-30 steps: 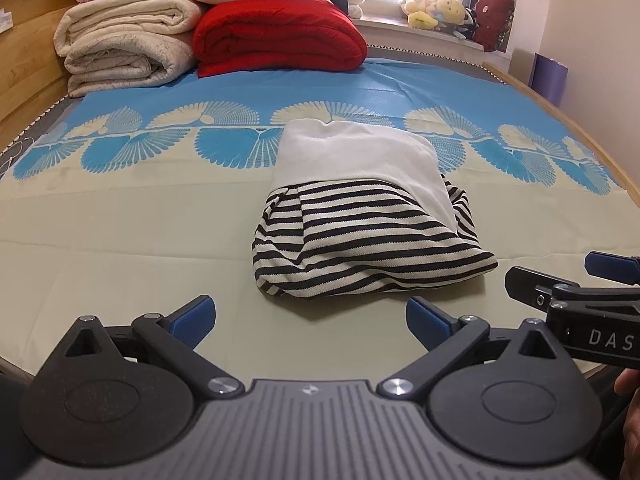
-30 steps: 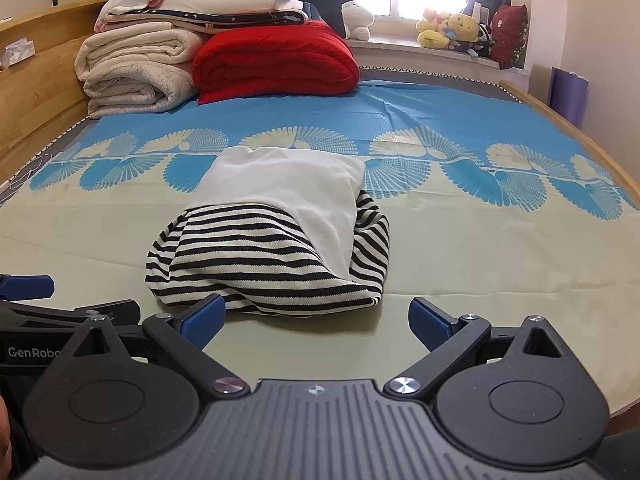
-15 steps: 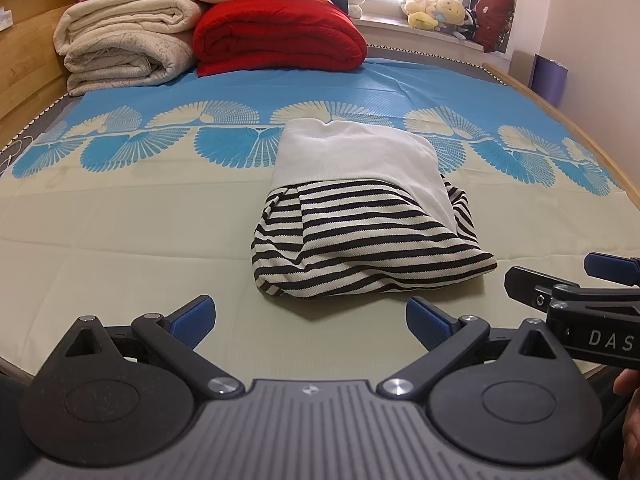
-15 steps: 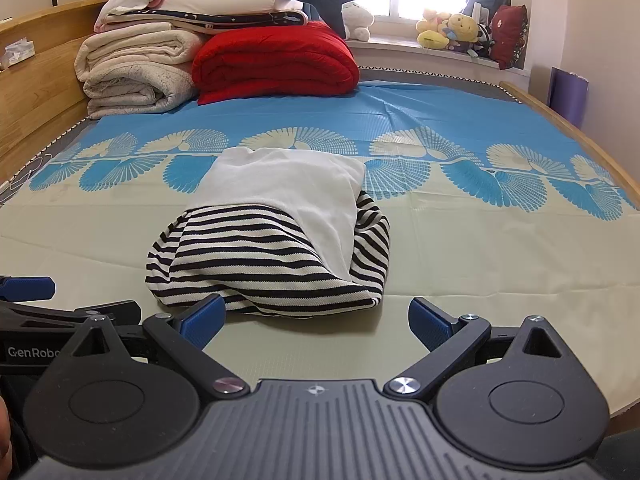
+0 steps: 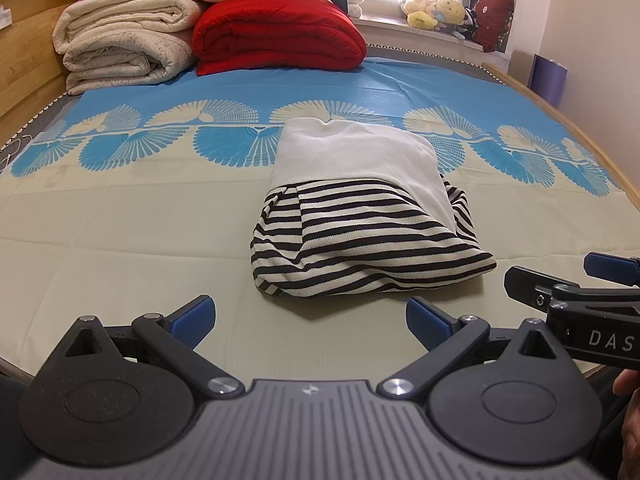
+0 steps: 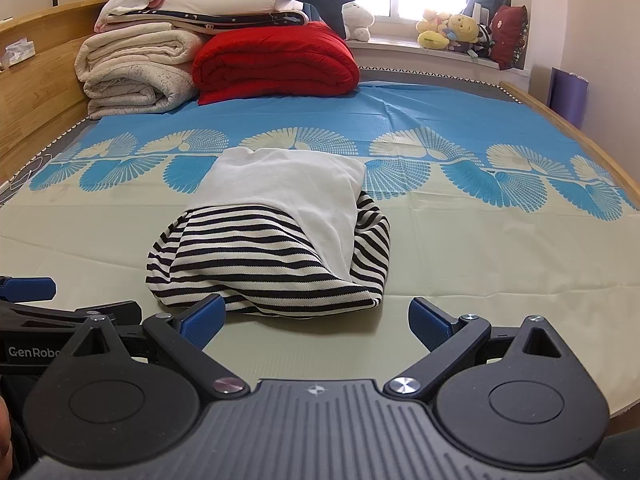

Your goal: Fold small clothes

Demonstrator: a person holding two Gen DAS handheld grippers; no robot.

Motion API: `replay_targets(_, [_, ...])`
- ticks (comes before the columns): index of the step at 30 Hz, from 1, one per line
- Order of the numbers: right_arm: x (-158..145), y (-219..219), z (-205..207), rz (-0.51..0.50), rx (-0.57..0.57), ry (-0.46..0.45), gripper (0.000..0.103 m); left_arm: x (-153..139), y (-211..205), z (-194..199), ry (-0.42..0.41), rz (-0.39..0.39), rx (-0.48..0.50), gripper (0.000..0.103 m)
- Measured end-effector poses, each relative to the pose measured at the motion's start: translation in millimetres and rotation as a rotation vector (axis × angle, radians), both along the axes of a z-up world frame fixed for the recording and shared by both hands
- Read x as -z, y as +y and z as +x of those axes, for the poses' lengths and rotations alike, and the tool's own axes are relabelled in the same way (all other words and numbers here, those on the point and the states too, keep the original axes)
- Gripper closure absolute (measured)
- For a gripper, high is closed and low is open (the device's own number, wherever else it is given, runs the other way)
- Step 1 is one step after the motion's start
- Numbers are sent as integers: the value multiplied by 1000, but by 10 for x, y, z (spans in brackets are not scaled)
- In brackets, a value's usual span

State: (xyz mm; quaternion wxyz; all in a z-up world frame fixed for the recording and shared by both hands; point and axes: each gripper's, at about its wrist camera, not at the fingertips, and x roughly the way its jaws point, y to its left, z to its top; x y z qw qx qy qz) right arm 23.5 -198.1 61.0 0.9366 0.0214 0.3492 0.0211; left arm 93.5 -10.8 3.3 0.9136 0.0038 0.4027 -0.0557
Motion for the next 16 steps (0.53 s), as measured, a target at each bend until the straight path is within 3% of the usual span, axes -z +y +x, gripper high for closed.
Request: replay_targets(16, [1, -4, 0, 1, -2, 0, 5, 5, -13, -5, -3, 0, 2, 1])
